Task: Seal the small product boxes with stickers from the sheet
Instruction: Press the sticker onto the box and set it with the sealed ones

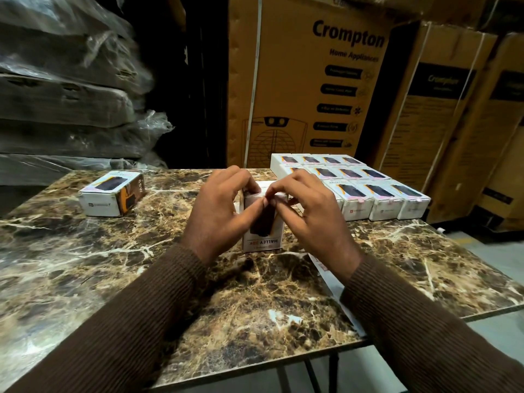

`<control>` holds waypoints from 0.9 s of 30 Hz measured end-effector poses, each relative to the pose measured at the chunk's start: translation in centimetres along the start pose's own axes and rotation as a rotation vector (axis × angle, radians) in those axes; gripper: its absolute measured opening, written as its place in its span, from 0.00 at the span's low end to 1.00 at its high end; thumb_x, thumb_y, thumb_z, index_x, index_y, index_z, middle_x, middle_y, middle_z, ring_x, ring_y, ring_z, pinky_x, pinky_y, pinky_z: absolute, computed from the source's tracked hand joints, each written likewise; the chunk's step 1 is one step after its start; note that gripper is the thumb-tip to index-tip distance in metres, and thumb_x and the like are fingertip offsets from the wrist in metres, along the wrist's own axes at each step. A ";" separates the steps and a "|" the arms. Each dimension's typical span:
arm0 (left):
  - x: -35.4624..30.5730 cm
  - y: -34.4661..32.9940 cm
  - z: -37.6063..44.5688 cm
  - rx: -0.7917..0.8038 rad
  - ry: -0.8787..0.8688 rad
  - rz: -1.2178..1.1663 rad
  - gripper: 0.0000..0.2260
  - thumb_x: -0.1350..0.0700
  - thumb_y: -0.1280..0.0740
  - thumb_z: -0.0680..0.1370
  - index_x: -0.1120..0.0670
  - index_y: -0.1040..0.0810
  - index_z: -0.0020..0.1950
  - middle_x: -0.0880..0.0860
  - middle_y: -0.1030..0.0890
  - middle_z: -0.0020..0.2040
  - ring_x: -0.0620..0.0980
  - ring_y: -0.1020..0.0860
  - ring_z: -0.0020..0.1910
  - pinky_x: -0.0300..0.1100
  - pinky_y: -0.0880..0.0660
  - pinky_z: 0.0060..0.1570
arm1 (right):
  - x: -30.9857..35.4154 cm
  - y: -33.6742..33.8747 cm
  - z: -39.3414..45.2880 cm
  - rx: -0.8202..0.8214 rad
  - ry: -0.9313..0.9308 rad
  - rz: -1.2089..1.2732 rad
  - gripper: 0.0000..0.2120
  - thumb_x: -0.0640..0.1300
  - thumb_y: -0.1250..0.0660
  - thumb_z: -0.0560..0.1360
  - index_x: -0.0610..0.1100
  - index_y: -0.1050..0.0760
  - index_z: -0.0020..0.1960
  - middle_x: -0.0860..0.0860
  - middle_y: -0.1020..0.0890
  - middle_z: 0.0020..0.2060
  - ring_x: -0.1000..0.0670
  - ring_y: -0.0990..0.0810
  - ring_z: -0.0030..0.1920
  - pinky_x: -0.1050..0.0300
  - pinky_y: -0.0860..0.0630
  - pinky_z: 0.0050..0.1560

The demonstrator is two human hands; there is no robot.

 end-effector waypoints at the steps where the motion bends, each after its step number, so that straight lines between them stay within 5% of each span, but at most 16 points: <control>1: 0.0 0.0 0.0 0.000 0.001 -0.002 0.07 0.51 0.27 0.79 0.52 0.22 0.48 0.46 0.23 0.46 0.47 0.26 0.48 0.39 0.30 0.47 | 0.0 -0.1 0.0 -0.011 0.003 -0.001 0.05 0.40 0.30 0.80 0.47 0.18 0.54 0.52 0.22 0.49 0.48 0.22 0.54 0.44 0.22 0.52; 6: 0.0 0.0 0.0 -0.007 -0.010 -0.013 0.07 0.51 0.26 0.79 0.53 0.21 0.49 0.47 0.22 0.46 0.48 0.26 0.49 0.41 0.28 0.47 | -0.1 -0.3 0.2 -0.058 -0.089 0.069 0.05 0.39 0.28 0.78 0.46 0.16 0.53 0.51 0.21 0.48 0.51 0.20 0.53 0.48 0.21 0.53; 12: 0.1 -0.1 0.1 -0.015 -0.016 -0.021 0.08 0.49 0.27 0.79 0.52 0.21 0.49 0.46 0.22 0.46 0.48 0.25 0.49 0.44 0.26 0.48 | -0.1 0.1 0.4 -0.036 -0.171 0.112 0.06 0.40 0.26 0.78 0.45 0.15 0.54 0.54 0.19 0.49 0.60 0.20 0.53 0.71 0.27 0.51; 16: 0.2 0.0 0.0 -0.013 -0.027 -0.030 0.07 0.51 0.26 0.79 0.52 0.21 0.50 0.46 0.22 0.47 0.47 0.25 0.50 0.45 0.26 0.49 | 0.1 0.1 0.4 -0.040 -0.141 0.080 0.07 0.44 0.26 0.79 0.49 0.15 0.56 0.54 0.20 0.49 0.56 0.20 0.54 0.65 0.25 0.49; 22: 0.5 0.0 -0.2 0.004 -0.017 -0.055 0.06 0.55 0.25 0.77 0.52 0.20 0.52 0.45 0.21 0.49 0.46 0.25 0.52 0.47 0.26 0.52 | -0.2 -0.4 0.2 -0.098 -0.105 0.100 0.10 0.36 0.25 0.76 0.48 0.13 0.53 0.54 0.21 0.46 0.50 0.21 0.51 0.53 0.23 0.49; 27: 0.4 0.0 -0.2 0.004 -0.016 -0.055 0.06 0.55 0.25 0.77 0.52 0.20 0.52 0.45 0.21 0.50 0.47 0.24 0.52 0.47 0.26 0.52 | -0.6 0.1 0.6 -0.035 -0.133 0.087 0.13 0.37 0.25 0.76 0.52 0.14 0.56 0.56 0.20 0.47 0.54 0.20 0.52 0.50 0.20 0.49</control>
Point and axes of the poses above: each hand's wrist, its own z-axis towards the middle knuckle, its own y-axis out of the back of the hand, x = y × z, the point moved 3 cm from there along z, towards the middle knuckle
